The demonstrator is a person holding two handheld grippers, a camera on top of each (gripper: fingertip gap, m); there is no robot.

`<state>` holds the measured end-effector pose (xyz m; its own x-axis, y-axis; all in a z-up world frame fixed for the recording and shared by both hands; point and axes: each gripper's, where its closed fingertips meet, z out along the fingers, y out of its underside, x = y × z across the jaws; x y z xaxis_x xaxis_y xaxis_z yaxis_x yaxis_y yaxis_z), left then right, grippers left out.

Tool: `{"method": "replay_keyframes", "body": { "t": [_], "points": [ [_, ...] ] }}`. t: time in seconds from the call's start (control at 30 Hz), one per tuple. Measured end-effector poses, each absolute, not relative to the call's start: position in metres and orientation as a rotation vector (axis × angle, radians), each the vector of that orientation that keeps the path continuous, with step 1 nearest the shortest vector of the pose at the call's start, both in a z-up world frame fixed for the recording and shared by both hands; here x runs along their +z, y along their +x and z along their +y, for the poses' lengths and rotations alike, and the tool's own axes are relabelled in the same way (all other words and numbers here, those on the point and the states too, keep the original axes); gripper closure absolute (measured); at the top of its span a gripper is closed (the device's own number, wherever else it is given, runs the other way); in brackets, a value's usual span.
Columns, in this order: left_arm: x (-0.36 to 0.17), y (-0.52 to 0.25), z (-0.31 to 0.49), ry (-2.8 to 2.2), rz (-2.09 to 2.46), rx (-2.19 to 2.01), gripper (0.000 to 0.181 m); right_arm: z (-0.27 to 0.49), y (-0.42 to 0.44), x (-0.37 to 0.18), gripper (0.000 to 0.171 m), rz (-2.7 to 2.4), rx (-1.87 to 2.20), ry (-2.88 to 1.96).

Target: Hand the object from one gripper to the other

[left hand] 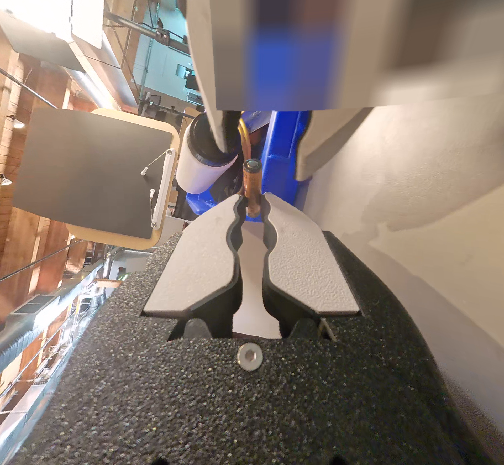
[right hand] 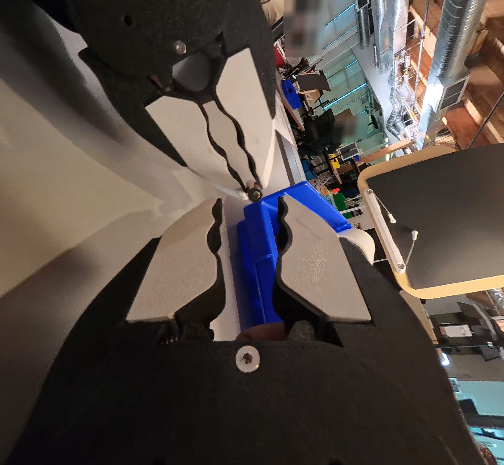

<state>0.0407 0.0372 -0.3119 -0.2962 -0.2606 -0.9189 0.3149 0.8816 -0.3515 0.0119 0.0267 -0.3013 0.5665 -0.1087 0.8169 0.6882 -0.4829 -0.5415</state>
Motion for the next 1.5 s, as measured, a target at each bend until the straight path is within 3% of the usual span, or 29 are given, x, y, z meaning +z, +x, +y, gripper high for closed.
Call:
{"method": "replay_keyframes", "body": {
  "t": [0.27,0.33,0.4,0.53,0.77,0.9,1.03,1.27,1.37,1.5],
  "points": [
    [-0.321,0.033,0.025,0.109,1.820,-0.560,0.170,0.028,0.013,-0.312,0.160,-0.561,-1.147,-1.866],
    [-0.320,0.033,0.024,0.093,1.825,-0.600,0.170,0.027,0.013,-0.311,0.160,-0.521,-1.083,-1.875],
    [-0.313,0.032,0.024,-0.003,1.854,-0.762,0.168,0.026,0.015,-0.304,0.160,-0.405,-0.945,-1.859],
    [-0.290,0.028,0.025,-0.309,1.931,-1.249,0.145,0.018,0.025,-0.283,0.161,-0.088,-0.541,-1.767],
    [-0.262,0.014,0.019,-0.863,1.957,-2.225,0.137,0.012,0.016,-0.263,0.160,0.174,0.223,-1.533],
    [-0.262,0.007,0.011,-0.960,1.975,-2.443,0.141,0.016,0.004,-0.262,0.161,0.178,0.397,-1.481],
    [-0.265,-0.001,0.006,-0.950,2.016,-2.496,0.164,0.019,-0.002,-0.262,0.161,0.174,0.453,-1.464],
    [-0.269,0.001,0.009,-0.935,2.050,-2.437,0.169,0.020,0.002,-0.267,0.159,0.154,0.336,-1.515],
    [-0.283,0.016,0.019,-0.973,2.064,-2.139,0.169,0.016,0.021,-0.272,0.144,0.074,-0.124,-1.631],
    [-0.295,0.027,0.030,-0.899,2.076,-1.782,0.169,0.009,0.037,-0.279,0.139,-0.258,-0.915,-1.768]
  ]
}}
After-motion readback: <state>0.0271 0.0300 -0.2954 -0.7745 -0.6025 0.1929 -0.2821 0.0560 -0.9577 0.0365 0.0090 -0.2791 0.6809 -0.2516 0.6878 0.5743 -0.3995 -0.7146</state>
